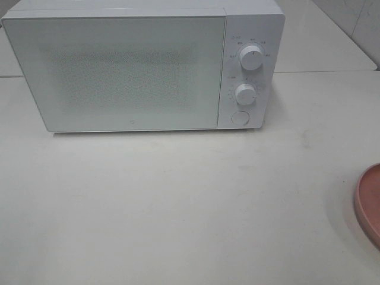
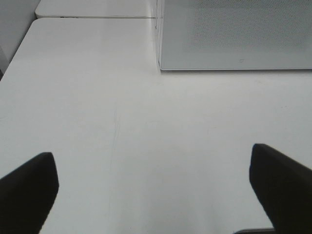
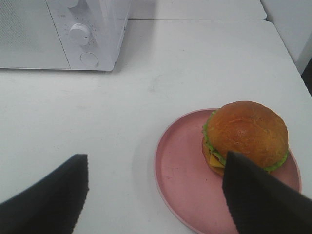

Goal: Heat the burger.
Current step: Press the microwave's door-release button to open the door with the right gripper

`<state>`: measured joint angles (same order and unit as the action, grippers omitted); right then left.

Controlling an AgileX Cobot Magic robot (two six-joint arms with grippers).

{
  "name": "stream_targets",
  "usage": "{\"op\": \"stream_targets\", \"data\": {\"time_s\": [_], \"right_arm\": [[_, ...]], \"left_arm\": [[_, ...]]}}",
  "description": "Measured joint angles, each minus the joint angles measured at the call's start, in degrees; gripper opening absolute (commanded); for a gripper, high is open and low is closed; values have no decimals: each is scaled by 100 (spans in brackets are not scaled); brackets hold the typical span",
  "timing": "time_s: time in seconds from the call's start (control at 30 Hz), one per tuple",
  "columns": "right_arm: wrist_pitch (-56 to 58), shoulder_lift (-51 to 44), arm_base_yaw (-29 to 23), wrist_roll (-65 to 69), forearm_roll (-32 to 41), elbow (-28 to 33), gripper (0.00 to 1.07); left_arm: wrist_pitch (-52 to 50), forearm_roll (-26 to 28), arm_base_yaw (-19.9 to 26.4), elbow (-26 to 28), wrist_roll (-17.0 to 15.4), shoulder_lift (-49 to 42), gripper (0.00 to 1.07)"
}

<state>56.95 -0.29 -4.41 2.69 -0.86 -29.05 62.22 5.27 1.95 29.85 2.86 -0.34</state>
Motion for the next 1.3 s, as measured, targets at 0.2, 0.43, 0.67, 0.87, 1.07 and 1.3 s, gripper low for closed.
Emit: {"op": "stream_targets", "data": {"time_s": [0.2,0.43,0.67,0.87,1.07,1.3], "right_arm": [[0,0,0,0,0,0,75],[0,0,0,0,0,0,75],[-6,0,0,0,40,-11,75],[-241,172,0,11,52,-269,75],[-756,739,0,11,46,-304,75],[-1518,1415,0,11,46,-304,75]], "left_arm": [[0,0,0,0,0,0,100],[0,0,0,0,0,0,100],[0,0,0,0,0,0,100],[0,0,0,0,0,0,100],[0,0,0,0,0,0,100],[0,0,0,0,0,0,100]]}}
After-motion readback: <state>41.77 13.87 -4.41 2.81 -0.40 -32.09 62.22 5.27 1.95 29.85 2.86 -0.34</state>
